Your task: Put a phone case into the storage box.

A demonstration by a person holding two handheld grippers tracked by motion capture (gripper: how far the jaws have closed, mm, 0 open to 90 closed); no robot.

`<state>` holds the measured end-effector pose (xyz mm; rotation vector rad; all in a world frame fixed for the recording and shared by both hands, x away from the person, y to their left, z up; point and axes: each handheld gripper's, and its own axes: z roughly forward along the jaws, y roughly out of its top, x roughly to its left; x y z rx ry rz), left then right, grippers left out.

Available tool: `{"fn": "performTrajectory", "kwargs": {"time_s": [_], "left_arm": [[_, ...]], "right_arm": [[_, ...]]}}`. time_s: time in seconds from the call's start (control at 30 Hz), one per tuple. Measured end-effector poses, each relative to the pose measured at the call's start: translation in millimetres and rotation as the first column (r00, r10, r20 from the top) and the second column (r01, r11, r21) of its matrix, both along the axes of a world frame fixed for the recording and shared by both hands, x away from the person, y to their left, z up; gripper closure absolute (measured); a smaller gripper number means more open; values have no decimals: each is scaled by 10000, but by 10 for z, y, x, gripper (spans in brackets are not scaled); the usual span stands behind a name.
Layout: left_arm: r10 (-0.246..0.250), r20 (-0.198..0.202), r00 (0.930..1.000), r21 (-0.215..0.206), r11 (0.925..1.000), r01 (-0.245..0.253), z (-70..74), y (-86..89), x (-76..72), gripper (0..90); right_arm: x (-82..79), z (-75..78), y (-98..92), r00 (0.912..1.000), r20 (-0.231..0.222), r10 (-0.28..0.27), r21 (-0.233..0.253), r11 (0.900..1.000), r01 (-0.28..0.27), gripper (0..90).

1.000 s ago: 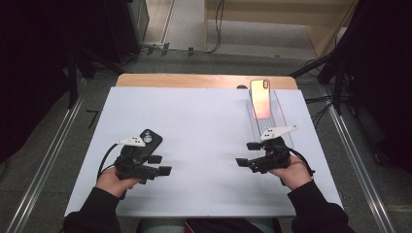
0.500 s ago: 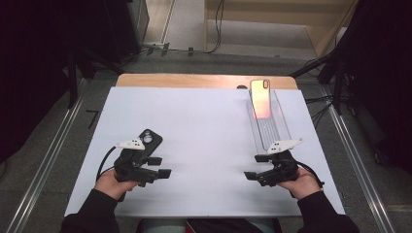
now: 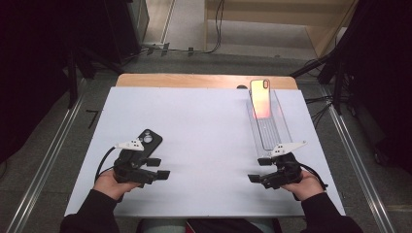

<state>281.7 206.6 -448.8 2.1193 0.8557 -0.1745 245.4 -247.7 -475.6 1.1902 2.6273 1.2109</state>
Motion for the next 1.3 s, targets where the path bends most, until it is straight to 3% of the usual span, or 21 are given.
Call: {"fn": "performTrajectory", "kwargs": {"time_s": [0.2, 0.27, 0.33, 0.43, 0.47, 0.67, 0.87, 1.07, 1.3], "left_arm": [[434, 165, 9989, -21, 9991, -434, 41, 96, 80, 256], [263, 109, 9996, -383, 9989, -258, 71, 123, 106, 235], [222, 290, 9993, -728, 9971, -200, 110, 136, 126, 175], [132, 276, 9995, -588, 9982, -115, 122, 146, 186, 12], [154, 290, 9995, -497, 9987, -140, 119, 155, 208, 6], [371, 293, 9989, -591, 9976, -353, 138, 213, 315, 50], [949, 571, 9938, -35, 9955, -949, 153, 276, 401, 133], [1279, 622, 9898, 260, 9912, -1297, 133, 356, 503, 137], [2080, 972, 9733, 511, 9756, -2136, 112, 439, 598, 137]], "right_arm": [[7, -7, 23, 9996, 75, 257, 103, 9996, -258, 196], [10, -7, 24, 9996, 79, 254, 94, 9996, -255, 195], [20, -12, 23, 9998, 67, 210, 97, 9997, -211, 196], [27, -18, 23, 9997, 92, 221, 72, 9997, -221, 195], [28, -19, 22, 9997, 106, 223, 65, 9997, -223, 196], [28, -13, 12, 9999, 78, 125, 94, 9999, -126, 195], [22, -2, 11, 9998, 165, 55, 62, 10000, -56, 196], [16, 15, 10, 9998, 184, 4, 97, 10000, -5, 195], [20, 16, 10, 9997, 246, -42, 72, 10000, 40, 196]]}}
